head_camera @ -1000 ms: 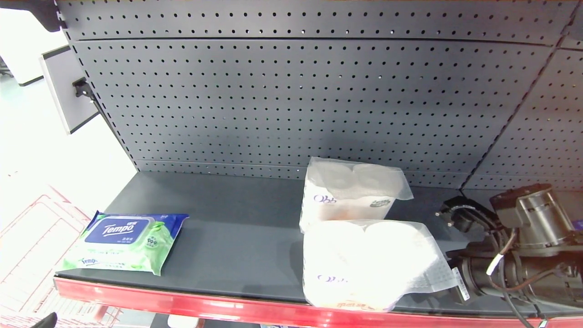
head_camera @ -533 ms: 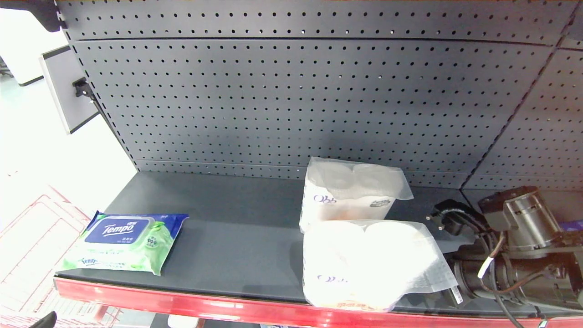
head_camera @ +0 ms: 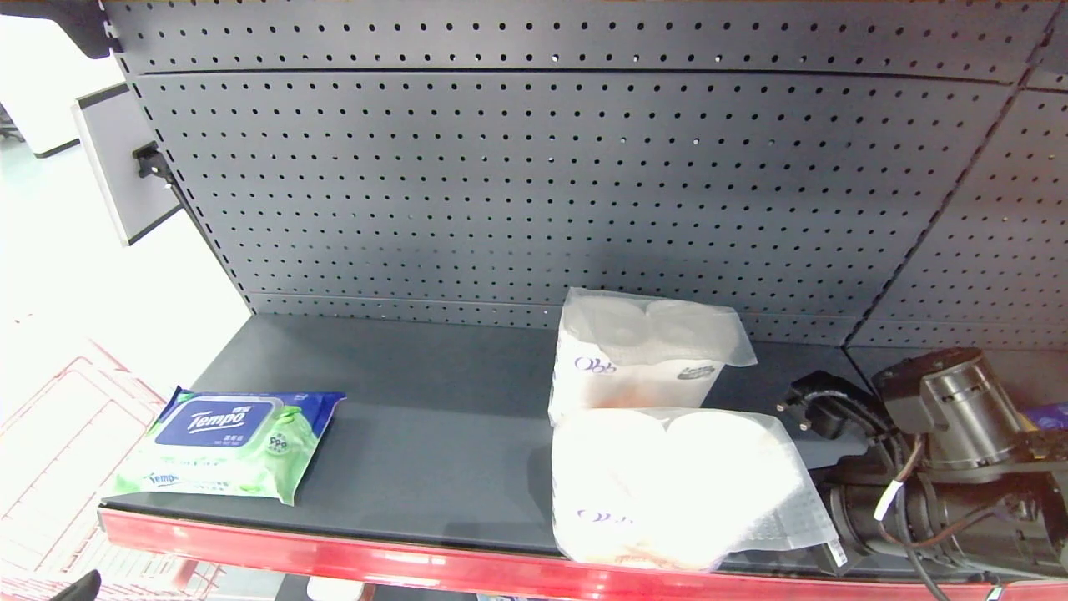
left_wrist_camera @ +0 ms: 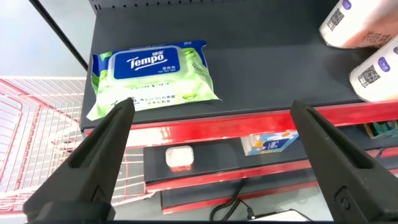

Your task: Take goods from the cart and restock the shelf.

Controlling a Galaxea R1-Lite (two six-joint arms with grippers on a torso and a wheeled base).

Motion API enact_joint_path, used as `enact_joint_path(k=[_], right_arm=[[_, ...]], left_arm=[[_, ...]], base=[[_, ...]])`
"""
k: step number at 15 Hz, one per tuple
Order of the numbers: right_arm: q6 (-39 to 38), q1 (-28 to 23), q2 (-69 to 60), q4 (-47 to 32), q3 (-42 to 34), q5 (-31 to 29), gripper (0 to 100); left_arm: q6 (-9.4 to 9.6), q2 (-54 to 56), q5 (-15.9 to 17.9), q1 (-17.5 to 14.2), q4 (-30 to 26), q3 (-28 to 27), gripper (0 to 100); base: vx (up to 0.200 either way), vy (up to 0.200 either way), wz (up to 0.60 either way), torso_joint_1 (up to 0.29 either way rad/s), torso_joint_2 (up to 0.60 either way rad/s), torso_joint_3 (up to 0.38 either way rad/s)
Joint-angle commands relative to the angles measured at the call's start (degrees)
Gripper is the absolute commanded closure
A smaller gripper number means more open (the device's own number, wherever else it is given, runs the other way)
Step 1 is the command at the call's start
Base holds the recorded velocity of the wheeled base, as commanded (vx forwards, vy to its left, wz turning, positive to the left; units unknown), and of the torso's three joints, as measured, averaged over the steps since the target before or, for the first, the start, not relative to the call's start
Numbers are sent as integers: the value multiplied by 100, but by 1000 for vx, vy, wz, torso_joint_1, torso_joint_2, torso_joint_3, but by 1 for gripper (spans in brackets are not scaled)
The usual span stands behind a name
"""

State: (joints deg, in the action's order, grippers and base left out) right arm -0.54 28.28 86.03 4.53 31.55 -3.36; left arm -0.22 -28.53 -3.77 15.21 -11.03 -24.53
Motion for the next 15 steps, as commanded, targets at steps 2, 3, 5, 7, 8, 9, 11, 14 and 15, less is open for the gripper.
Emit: enact_joint_path(k=[2,3,5,7,8,9,11,14,15], right_arm=[[-8,72,-34,4,0,2,0],[-8,81,-34,4,-8,2,0],[-8,125,-25,4,0,2,0],[-8,125,-51,4,-44,-41,0],[-8,116,-95,4,-105,-77,0],[-8,107,-227,4,-175,-129,0],[1,2,-745,-32,-395,-244,0],[27,-51,-2152,-40,-817,-692,0],[54,-51,-3242,-67,-1169,-1114,0]], left_arm=[[-4,14,-1,-18,-4,1,0],[-4,14,-10,-18,-4,1,0],[-4,40,-10,-18,-4,1,0],[-4,49,-19,-18,-4,1,0],[-4,49,-19,-18,-4,1,0],[-4,58,-19,-18,-4,1,0],[-4,154,34,-1,5,45,0],[-31,462,95,-1,-22,124,0],[-57,778,122,-1,-171,220,0]], base=[[0,0,0,0,0,0],[0,0,0,0,0,0],[0,0,0,0,0,0],[0,0,0,0,0,0],[0,0,0,0,0,0],[0,0,0,0,0,0],[0,0,0,0,0,0],[0,0,0,0,0,0],[0,0,0,0,0,0]])
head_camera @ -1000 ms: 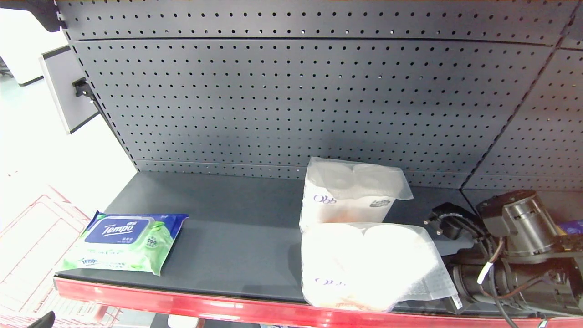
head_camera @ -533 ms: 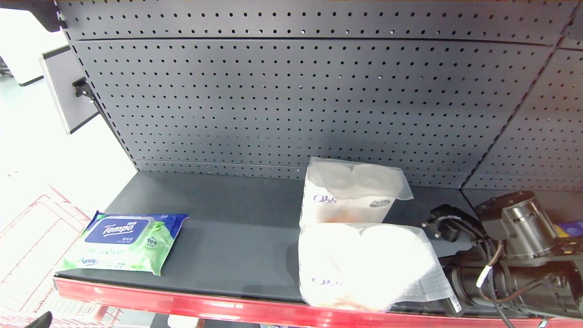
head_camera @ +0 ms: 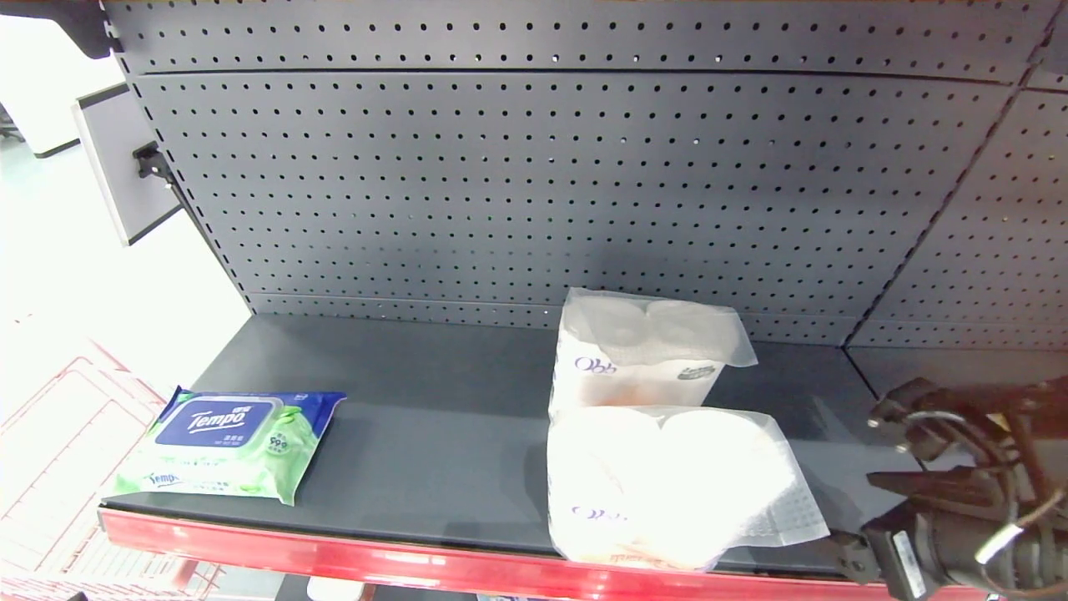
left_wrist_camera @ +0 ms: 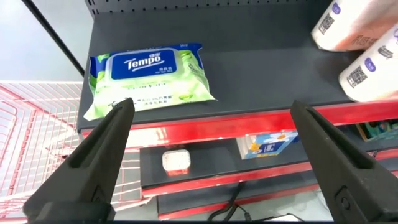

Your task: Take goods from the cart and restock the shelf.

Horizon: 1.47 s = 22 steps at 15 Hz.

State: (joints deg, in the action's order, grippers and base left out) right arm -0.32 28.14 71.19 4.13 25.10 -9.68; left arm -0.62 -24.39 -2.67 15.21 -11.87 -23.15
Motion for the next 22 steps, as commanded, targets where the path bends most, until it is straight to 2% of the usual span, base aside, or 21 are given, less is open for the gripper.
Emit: enact_joint_path(k=[1,4,5,6,7,8,9,10,11,12,13,14,15,17,18,19,20,22], right_arm=[[76,-45,-2452,-35,-664,-790,0],[190,-230,-3586,-387,-576,-1660,0],[243,-590,-4456,-1116,-568,-2003,0],[243,-766,-4737,-1477,-568,-2038,0],[243,-1276,-5168,-2145,-541,-2038,0],[216,-2286,-5555,-2804,-576,-2003,0],[216,-2330,-5572,-2830,-576,-2003,0],[216,-3139,-5906,-3164,-884,-1924,0],[225,-3174,-6144,-3155,-1104,-1678,0],[225,-3174,-6144,-3155,-1104,-1678,0],[287,-2945,-6724,-3041,-1315,-737,0],[515,-2822,-7111,-2637,-1482,687,0],[515,-2822,-7111,-2426,-1596,722,0],[462,-2822,-7111,-1573,-2000,722,0],[462,-2822,-7119,-1231,-2150,731,0],[515,-2822,-7119,-703,-2396,731,0],[524,-2822,-7119,-519,-2457,713,0],[506,-2822,-7119,-519,-2457,599,0]], left_arm=[[-17,664,38,8,-500,91,0],[-114,1314,126,8,-1274,109,0],[-184,1745,74,-27,-1766,170,0],[-210,1842,65,-54,-1950,153,0],[-272,1947,47,-221,-2276,91,0],[-333,1921,56,-660,-2469,39,0],[-342,1921,56,-678,-2469,39,0],[-483,2017,56,-1082,-2504,162,0],[-456,2308,109,-1126,-2451,320,0],[-456,2308,109,-1126,-2451,320,0],[-316,2439,311,-1029,-2407,469,0],[-175,2439,812,-1029,-1968,557,0],[-149,2439,829,-1029,-1555,654,0],[-87,2439,821,-1029,1,1375,0],[-43,2439,750,-1029,669,1805,0],[18,2439,504,-1038,1530,2315,0],[80,2439,214,-1038,1310,2306,0],[132,2439,162,-1038,1266,2271,0]], base=[[0,0,0,0,0,0],[0,0,0,0,0,0],[0,0,0,0,0,0],[0,0,0,0,0,0],[0,0,0,0,0,0],[0,0,0,0,0,0],[0,0,0,0,0,0],[0,0,0,0,0,0],[0,0,0,0,0,0],[0,0,0,0,0,0],[0,0,0,0,0,0],[0,0,0,0,0,0],[0,0,0,0,0,0],[0,0,0,0,0,0],[0,0,0,0,0,0],[0,0,0,0,0,0],[0,0,0,0,0,0],[0,0,0,0,0,0]])
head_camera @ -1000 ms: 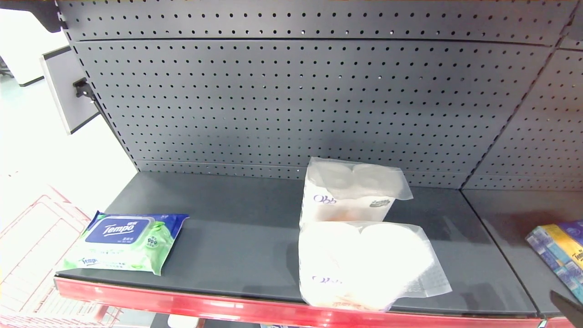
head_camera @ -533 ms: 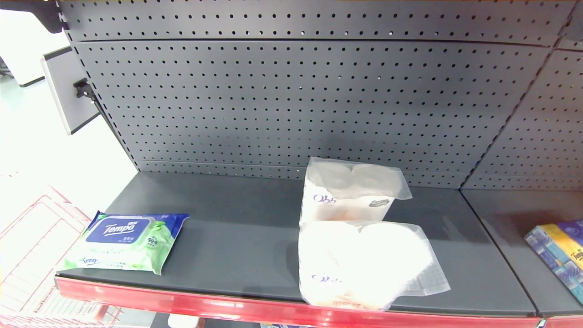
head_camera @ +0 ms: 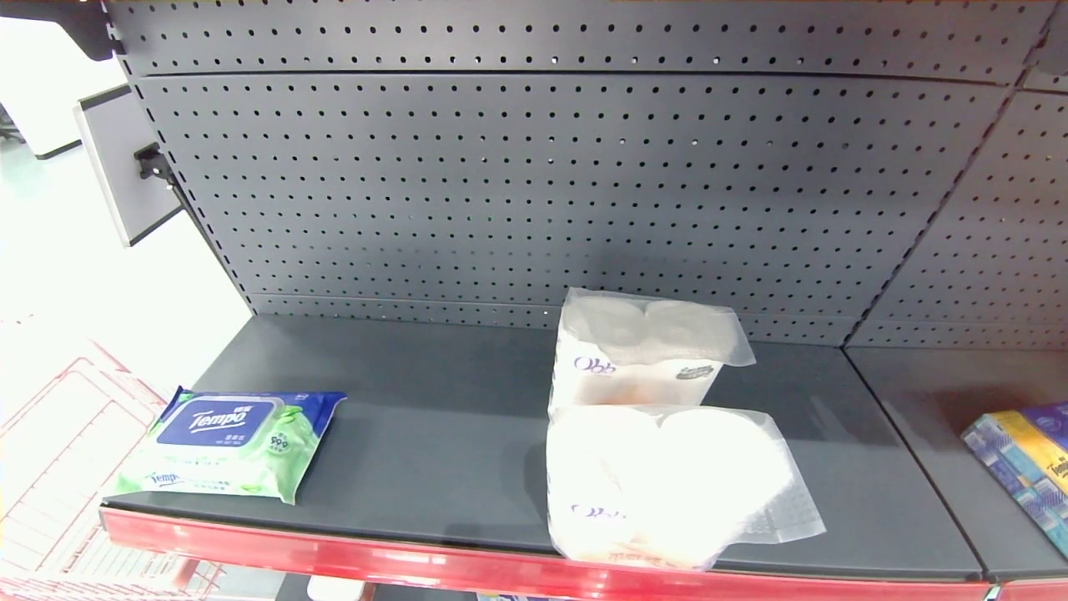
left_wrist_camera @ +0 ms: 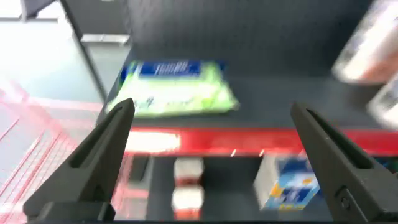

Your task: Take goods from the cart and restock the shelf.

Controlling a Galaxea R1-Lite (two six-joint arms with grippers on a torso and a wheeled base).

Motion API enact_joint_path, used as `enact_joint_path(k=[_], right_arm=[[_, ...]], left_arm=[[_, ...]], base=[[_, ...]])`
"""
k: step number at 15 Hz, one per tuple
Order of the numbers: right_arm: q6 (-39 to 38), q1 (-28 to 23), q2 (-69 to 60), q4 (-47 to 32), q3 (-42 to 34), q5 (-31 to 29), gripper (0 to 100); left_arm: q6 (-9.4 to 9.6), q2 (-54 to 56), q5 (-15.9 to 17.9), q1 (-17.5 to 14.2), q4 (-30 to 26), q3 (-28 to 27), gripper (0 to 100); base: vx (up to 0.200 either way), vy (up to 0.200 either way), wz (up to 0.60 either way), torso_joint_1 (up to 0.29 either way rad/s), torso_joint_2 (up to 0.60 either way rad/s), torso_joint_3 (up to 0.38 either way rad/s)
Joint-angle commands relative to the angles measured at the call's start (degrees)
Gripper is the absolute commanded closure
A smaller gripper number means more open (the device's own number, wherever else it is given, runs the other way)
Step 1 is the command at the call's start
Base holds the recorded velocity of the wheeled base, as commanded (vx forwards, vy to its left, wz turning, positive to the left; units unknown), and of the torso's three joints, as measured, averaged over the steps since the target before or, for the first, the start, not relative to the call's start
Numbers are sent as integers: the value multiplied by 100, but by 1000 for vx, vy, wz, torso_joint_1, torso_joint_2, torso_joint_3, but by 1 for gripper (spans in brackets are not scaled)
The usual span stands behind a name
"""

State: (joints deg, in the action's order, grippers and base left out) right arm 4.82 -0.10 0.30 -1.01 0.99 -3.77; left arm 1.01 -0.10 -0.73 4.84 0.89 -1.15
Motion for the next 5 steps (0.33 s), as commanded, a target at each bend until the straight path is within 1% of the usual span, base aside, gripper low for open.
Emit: enact_joint_path(k=[1,5], right_arm=[[-7,1,-30,-4,-46,-36,0],[-86,1,-30,-4,-46,-107,0]], left_arm=[[119,10,38,-1,-10,71,0],[259,10,161,-1,-19,79,0]], base=[[0,0,0,0,0,0],[0,0,0,0,0,0]])
